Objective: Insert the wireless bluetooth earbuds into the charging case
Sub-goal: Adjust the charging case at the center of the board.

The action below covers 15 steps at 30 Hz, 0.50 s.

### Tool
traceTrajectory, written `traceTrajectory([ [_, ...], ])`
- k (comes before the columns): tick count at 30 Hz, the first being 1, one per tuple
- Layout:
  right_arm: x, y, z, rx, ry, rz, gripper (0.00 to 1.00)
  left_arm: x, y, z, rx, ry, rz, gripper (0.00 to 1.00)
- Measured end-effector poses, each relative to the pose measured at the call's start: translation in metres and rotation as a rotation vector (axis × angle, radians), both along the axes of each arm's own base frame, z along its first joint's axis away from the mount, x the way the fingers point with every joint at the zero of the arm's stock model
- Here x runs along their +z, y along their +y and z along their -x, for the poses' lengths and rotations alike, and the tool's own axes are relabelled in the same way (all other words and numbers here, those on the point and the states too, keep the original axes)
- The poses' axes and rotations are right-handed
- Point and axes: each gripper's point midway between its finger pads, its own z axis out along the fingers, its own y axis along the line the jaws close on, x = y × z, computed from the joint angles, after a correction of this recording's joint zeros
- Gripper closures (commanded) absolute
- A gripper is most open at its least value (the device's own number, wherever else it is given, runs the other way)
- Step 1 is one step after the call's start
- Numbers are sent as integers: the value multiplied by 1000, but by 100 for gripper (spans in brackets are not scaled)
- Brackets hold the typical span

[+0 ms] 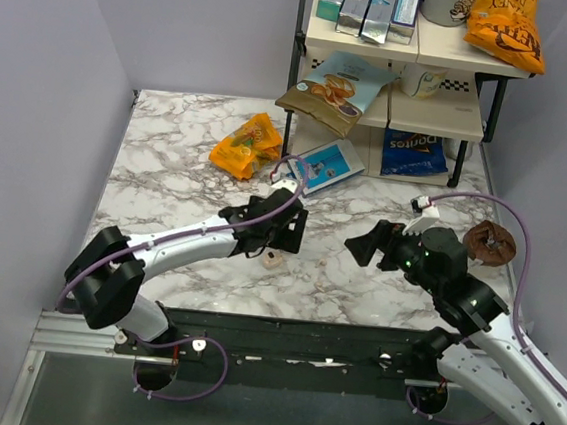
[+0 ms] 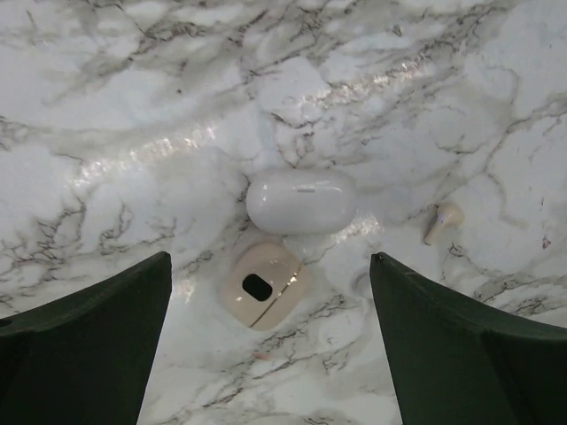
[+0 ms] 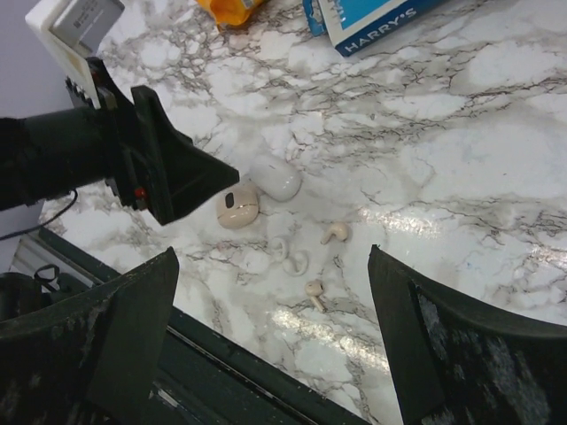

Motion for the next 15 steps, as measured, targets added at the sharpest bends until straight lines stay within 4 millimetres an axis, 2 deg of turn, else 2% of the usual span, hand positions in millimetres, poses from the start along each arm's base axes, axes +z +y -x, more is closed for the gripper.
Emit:
traceTrajectory([
  [4,-4,3,-2,9,12,6,3,-15,-10,14,4,29,-32,1],
  [15,-1,5,-2,15,-2,1,3,-38,-21,1,33,67,-79,1],
])
